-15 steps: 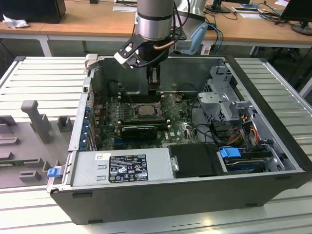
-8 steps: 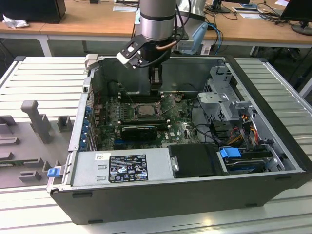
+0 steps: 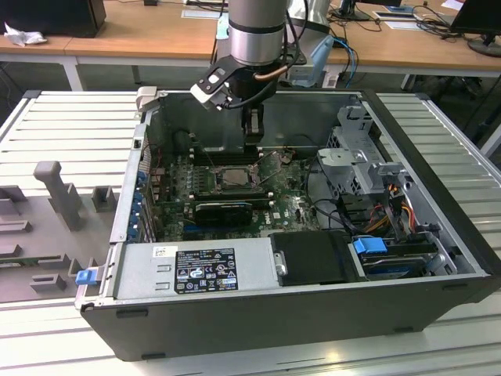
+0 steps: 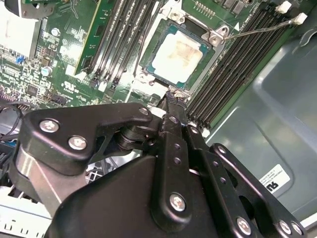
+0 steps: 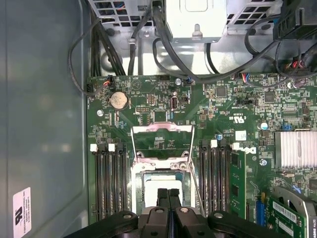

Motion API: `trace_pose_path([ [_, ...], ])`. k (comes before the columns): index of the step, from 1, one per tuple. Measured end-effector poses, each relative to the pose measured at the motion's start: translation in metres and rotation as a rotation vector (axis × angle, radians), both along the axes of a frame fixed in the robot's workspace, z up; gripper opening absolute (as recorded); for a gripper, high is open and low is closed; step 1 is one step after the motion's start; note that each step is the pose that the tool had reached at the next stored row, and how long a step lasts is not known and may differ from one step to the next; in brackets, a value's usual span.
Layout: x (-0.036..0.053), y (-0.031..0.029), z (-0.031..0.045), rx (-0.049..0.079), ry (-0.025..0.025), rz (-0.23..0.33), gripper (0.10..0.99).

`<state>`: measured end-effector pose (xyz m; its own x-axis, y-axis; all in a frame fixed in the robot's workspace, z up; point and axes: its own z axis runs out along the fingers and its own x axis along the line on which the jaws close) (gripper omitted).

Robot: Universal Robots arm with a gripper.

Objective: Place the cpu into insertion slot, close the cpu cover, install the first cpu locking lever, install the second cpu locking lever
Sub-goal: 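Close the cpu cover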

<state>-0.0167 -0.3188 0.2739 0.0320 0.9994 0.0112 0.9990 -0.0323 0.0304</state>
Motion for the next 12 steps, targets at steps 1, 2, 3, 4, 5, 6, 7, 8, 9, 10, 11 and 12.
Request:
trace_pose_path([
  [1,0.0012,0.0,0.0,0.0,-0.0001,0.0,0.106],
  [2,0.0025,0.0,-0.0001,0.0,-0.0001,0.0,0.106],
  [3,0.0033,0.0,-0.0002,0.0,0.0,0.0,0.106],
  [4,0.0044,0.0,-0.0004,0.0,0.0,0.0,0.106],
  [5,0.0057,0.0,-0.001,0.0,0.0,0.0,0.106],
  [6,0.0083,0.0,-0.0024,0.0,0.0,0.0,0.106],
  [7,0.0118,0.0,-0.0031,0.0,0.0001,0.0,0.106],
  [8,0.0159,0.0,-0.0035,0.0,0.0,0.0,0.106],
  [9,0.0213,0.0,-0.0038,0.0,0.0,0.0,0.106],
  [10,0.026,0.0,-0.0041,0.0,0.0001,0.0,0.106],
  [11,0.0318,0.0,-0.0046,0.0,0.0,0.0,0.106],
  [12,0.0347,0.0,-0.0051,0.0,-0.0002,0.0,0.106],
])
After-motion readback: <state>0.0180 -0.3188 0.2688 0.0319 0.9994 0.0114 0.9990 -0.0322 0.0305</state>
